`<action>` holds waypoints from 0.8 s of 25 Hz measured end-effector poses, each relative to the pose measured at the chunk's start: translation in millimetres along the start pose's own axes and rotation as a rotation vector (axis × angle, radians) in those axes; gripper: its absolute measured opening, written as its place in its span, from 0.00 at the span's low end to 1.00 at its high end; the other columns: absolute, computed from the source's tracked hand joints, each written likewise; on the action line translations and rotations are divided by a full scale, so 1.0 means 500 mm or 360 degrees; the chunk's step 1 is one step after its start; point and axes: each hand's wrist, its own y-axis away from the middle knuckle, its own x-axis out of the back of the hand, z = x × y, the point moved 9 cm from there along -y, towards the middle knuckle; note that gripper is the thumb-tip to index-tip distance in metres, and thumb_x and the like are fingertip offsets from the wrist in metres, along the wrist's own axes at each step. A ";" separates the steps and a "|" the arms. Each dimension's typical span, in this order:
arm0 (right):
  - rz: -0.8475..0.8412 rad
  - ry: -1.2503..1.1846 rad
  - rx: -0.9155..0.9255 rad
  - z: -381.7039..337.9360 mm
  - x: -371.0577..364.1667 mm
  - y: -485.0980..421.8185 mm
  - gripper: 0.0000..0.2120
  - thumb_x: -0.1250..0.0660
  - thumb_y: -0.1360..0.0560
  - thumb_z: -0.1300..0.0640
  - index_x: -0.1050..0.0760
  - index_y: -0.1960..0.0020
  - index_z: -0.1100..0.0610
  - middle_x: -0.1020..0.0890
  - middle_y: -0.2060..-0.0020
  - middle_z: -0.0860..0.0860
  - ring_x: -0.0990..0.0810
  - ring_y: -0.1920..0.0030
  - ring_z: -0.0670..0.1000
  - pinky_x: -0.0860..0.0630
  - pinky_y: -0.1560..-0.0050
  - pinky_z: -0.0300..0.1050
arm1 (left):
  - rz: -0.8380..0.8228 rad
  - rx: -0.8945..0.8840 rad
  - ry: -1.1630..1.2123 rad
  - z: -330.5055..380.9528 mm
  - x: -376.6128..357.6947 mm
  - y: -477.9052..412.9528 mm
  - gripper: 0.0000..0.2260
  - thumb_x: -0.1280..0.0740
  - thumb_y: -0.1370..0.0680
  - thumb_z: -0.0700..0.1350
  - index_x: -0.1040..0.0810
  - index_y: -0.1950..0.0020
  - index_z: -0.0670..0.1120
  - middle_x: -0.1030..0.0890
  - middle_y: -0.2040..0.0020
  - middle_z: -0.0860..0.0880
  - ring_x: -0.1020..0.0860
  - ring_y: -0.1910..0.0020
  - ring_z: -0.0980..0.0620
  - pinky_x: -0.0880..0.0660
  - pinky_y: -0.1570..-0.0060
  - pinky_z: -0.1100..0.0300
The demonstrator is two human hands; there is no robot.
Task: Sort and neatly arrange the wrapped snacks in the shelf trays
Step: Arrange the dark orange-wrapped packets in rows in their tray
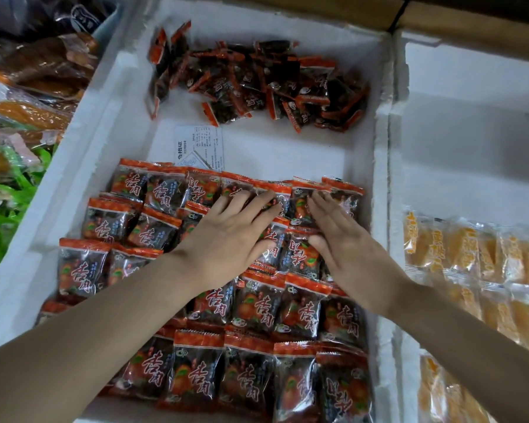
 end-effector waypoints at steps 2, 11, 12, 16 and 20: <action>-0.0041 0.0285 0.0059 0.008 -0.028 0.019 0.27 0.46 0.19 0.53 0.49 0.26 0.65 0.44 0.26 0.57 0.49 0.26 0.52 0.51 0.25 0.47 | -0.0018 0.0017 -0.0003 -0.002 -0.005 0.000 0.26 0.50 0.22 0.56 0.26 0.33 0.44 0.26 0.33 0.45 0.25 0.40 0.43 0.25 0.45 0.49; -0.0024 0.0147 0.0043 -0.013 0.002 0.007 0.34 0.64 0.23 0.39 0.56 0.24 0.58 0.50 0.24 0.52 0.57 0.24 0.48 0.62 0.27 0.40 | -0.0032 0.0044 0.0094 0.005 0.002 0.003 0.23 0.50 0.22 0.53 0.25 0.34 0.45 0.24 0.35 0.45 0.25 0.41 0.46 0.25 0.46 0.51; 0.0081 0.0106 0.0089 -0.025 0.025 -0.003 0.30 0.57 0.21 0.42 0.46 0.25 0.59 0.39 0.27 0.54 0.46 0.26 0.50 0.55 0.27 0.39 | -0.0006 0.0019 0.0120 0.004 0.011 0.003 0.23 0.49 0.22 0.53 0.25 0.34 0.45 0.24 0.37 0.45 0.25 0.42 0.46 0.25 0.46 0.52; 0.0345 -0.0007 0.0199 -0.047 0.079 -0.100 0.14 0.41 0.21 0.59 0.31 0.37 0.61 0.26 0.43 0.56 0.30 0.41 0.51 0.39 0.37 0.36 | 0.0112 0.0097 0.0240 -0.056 0.049 0.004 0.21 0.50 0.20 0.51 0.27 0.33 0.45 0.24 0.41 0.44 0.25 0.44 0.47 0.27 0.44 0.52; 0.0167 0.0002 0.0056 -0.060 0.047 -0.254 0.20 0.42 0.21 0.63 0.38 0.30 0.60 0.34 0.33 0.57 0.35 0.33 0.56 0.39 0.31 0.46 | -0.0076 0.0478 0.0329 -0.214 0.015 -0.020 0.23 0.55 0.19 0.54 0.39 0.25 0.49 0.39 0.26 0.46 0.39 0.28 0.48 0.42 0.30 0.52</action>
